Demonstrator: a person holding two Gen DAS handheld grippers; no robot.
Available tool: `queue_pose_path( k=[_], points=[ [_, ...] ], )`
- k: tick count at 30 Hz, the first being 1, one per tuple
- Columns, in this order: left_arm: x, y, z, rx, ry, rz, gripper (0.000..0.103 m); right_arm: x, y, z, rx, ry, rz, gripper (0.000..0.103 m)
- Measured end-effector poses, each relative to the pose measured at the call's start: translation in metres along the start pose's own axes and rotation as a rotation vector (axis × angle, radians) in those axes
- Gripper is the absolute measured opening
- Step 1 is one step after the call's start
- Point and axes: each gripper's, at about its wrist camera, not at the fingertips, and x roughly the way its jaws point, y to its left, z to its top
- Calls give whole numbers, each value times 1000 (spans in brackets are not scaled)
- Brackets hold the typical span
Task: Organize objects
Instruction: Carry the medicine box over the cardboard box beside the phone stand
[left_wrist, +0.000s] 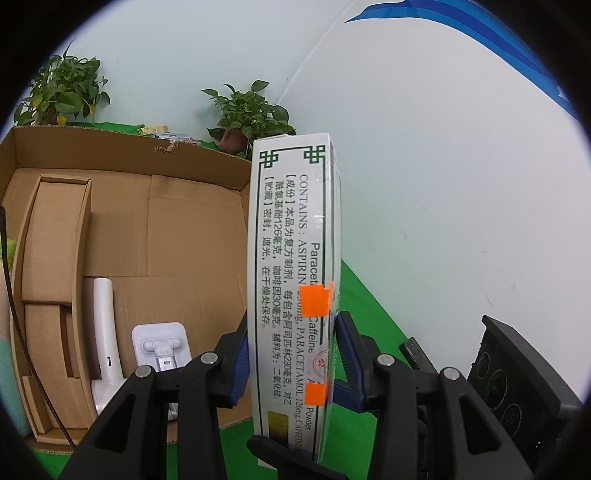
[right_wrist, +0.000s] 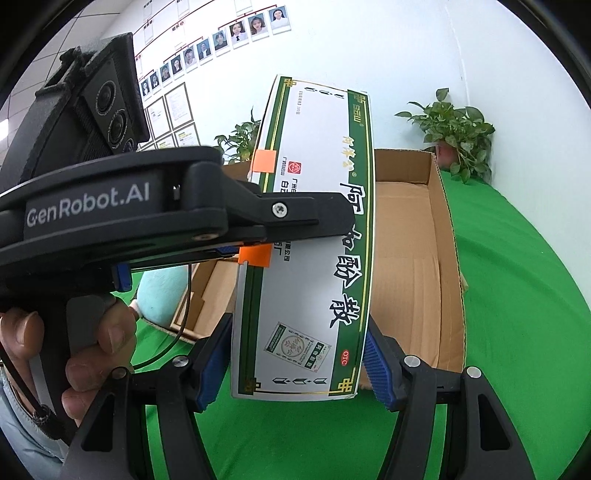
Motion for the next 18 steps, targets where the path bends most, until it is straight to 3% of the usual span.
queue_pose_path(
  k=[14, 18],
  points=[
    [60, 35, 6, -74, 112, 25, 41, 67, -48, -1, 60, 131, 48, 62],
    [73, 45, -1, -90, 142, 38, 41, 73, -49, -14, 92, 175, 61, 62]
  ],
)
